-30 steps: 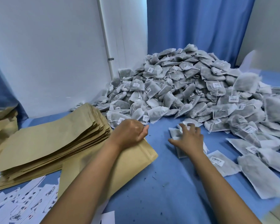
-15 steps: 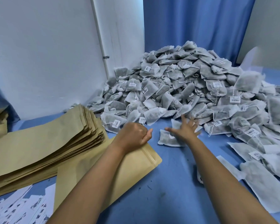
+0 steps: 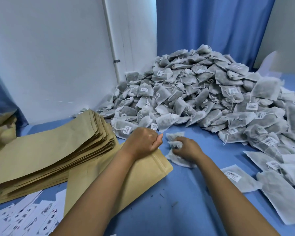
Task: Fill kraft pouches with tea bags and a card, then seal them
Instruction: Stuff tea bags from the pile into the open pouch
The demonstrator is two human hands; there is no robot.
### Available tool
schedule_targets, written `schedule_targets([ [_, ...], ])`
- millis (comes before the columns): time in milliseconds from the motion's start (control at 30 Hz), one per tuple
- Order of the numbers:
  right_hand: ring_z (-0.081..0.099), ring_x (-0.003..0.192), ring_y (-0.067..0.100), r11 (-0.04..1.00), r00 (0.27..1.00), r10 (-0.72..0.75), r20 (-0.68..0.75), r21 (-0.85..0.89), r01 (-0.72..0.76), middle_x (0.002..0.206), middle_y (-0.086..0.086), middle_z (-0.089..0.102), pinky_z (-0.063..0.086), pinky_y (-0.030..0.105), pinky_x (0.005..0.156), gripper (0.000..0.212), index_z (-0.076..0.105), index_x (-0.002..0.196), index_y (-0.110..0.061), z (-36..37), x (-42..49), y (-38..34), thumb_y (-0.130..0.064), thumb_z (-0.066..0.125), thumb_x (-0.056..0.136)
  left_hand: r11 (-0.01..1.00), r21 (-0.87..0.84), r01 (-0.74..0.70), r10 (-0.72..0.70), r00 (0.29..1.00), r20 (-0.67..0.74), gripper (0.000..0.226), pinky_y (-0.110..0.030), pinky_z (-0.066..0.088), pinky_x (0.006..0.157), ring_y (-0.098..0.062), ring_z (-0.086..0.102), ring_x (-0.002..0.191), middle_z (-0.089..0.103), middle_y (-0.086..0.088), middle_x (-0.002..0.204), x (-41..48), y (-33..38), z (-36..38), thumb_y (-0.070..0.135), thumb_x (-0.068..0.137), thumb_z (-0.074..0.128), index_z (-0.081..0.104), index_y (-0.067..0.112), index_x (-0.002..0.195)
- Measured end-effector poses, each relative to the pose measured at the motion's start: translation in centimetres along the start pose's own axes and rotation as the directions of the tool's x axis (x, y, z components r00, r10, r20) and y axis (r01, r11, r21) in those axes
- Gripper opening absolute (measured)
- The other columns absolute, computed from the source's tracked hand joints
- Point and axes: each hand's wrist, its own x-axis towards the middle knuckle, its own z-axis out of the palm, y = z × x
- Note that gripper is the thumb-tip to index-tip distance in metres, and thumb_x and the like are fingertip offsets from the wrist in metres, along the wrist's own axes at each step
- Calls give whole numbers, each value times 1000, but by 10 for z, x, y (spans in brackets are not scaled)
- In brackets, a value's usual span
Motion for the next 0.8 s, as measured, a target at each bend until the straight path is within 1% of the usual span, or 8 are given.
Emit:
schedule_targets([
  [133,18,141,18,998,984,-26,178,-58,37,156,-8,7,24,42,107,99,31,140,-45,2,-20,0,-56,74,51,999,-2,-36,36,997,-72,52,-34,42,39,-27,48,40,49,-11,44,-4,3,-9,23,91,35,50,2,46],
  [233,17,139,27,986,985,98,145,-148,-76,156,1,7,27,43,105,110,20,146,-39,2,-19,-2,-53,78,54,999,0,-45,44,996,-73,54,-36,41,41,-28,47,42,48,-11,44,-12,8,-17,25,92,32,49,1,46],
  [433,50,105,26,982,982,161,-96,-87,-170,103,-2,61,40,33,76,44,57,108,-25,11,-28,-26,-31,69,66,1000,4,-27,27,990,-138,50,-31,40,42,-26,46,42,49,-10,46,-26,15,-33,24,91,34,50,3,49],
  [500,60,91,19,974,986,141,-84,190,-123,93,-1,64,46,29,72,30,59,97,-21,11,-37,-32,-21,71,70,999,-18,-27,24,983,-183,45,-29,37,42,-24,46,43,48,-8,48,-32,15,-38,21,90,36,50,4,51],
  [533,64,80,13,881,988,142,-53,463,-102,90,0,66,49,24,66,26,62,96,-18,8,-45,-38,-15,73,73,999,-32,-18,11,978,-210,43,-28,36,43,-24,46,44,48,-8,49,-35,14,-39,20,90,36,50,4,53],
  [600,66,62,8,372,990,127,56,923,-100,79,3,67,50,18,55,20,66,94,-12,-4,-61,-48,-6,69,75,997,-64,37,-52,967,-248,43,-28,34,45,-25,48,47,48,-8,52,-39,11,-39,22,91,35,50,5,55],
  [667,67,59,16,10,970,-72,232,973,-231,71,6,68,53,22,55,19,72,78,-10,-18,-79,-53,-17,77,62,984,-121,128,-158,946,-283,47,-31,34,47,-26,48,49,47,-8,53,-42,7,-36,28,93,30,48,4,56],
  [800,68,65,20,217,846,-338,411,909,-355,73,9,70,54,25,64,25,72,75,-6,-29,-100,-75,-15,74,52,934,-293,206,-285,922,-261,50,-32,27,49,-14,38,48,38,4,52,-48,5,-29,37,95,25,42,12,55],
])
